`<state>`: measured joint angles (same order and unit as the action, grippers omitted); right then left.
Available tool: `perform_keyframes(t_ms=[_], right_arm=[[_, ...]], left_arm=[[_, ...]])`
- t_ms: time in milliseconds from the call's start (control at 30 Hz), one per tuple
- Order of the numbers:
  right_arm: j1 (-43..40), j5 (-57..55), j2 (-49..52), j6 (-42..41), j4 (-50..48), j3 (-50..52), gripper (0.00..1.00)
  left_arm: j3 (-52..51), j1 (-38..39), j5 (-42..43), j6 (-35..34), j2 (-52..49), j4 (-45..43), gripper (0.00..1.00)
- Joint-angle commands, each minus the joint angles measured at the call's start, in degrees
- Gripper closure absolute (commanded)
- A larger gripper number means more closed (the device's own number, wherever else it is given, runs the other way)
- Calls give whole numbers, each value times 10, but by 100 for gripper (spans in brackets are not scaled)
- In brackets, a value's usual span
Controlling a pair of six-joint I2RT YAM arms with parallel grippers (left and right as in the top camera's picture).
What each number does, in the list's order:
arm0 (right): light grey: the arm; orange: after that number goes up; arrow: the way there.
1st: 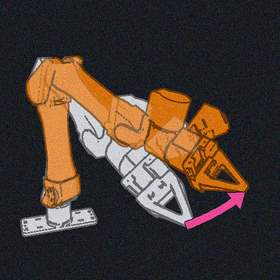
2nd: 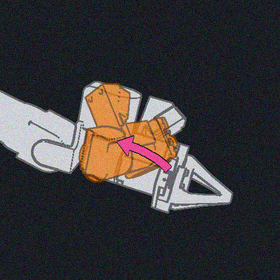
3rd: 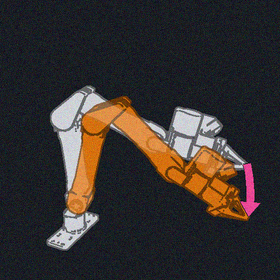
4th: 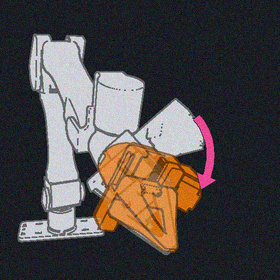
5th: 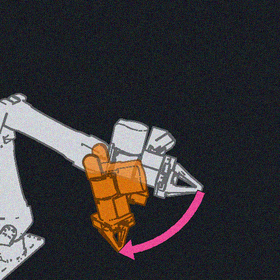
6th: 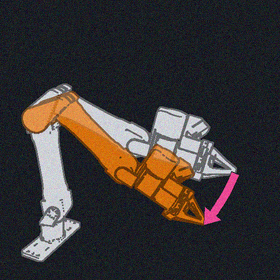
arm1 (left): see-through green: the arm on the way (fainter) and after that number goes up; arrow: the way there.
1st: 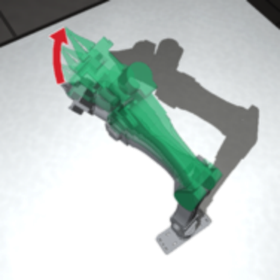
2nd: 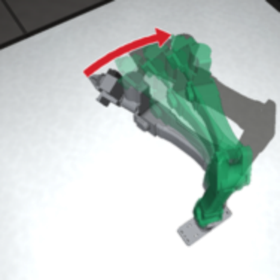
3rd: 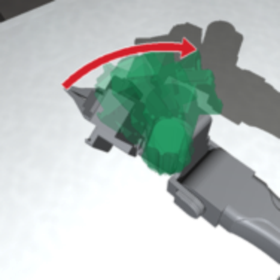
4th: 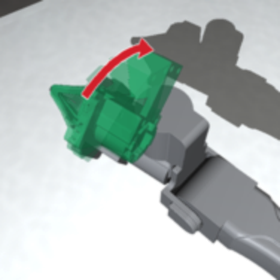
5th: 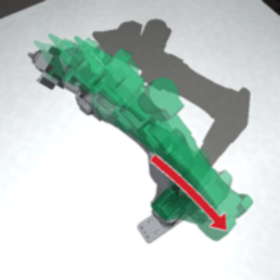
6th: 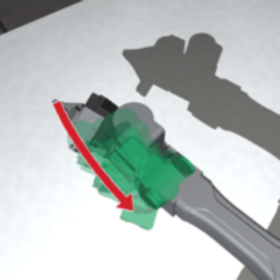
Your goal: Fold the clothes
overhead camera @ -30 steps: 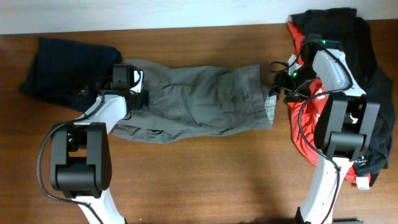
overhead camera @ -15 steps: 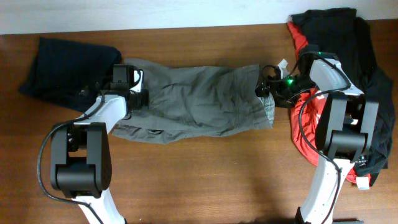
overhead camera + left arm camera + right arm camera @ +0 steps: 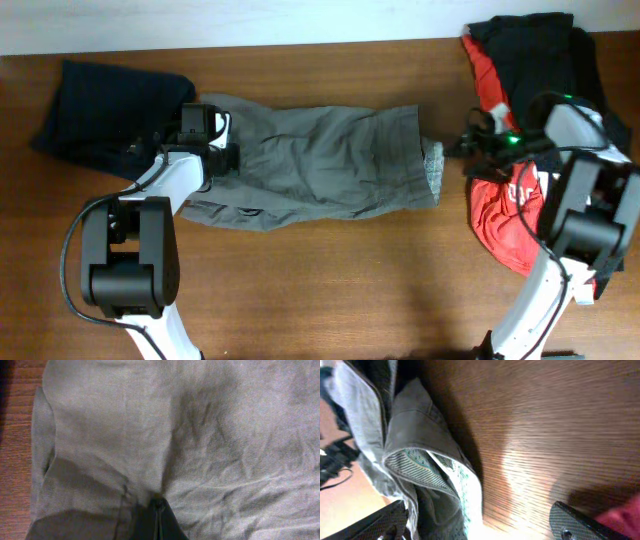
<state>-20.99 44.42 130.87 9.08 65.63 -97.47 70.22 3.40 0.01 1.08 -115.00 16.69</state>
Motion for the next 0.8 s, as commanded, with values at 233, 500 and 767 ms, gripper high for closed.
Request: perform_keyframes(t_ms=[233, 500, 767], right_arm=[[61, 49, 9, 2, -83, 82, 0], [152, 77, 9, -145, -278, 182, 4], [195, 75, 9, -186, -336, 180, 79]], left_arm=[[6, -2, -2, 3, -14, 1, 99], [6, -2, -2, 3, -14, 1, 99], [6, -2, -2, 3, -14, 6, 99]])
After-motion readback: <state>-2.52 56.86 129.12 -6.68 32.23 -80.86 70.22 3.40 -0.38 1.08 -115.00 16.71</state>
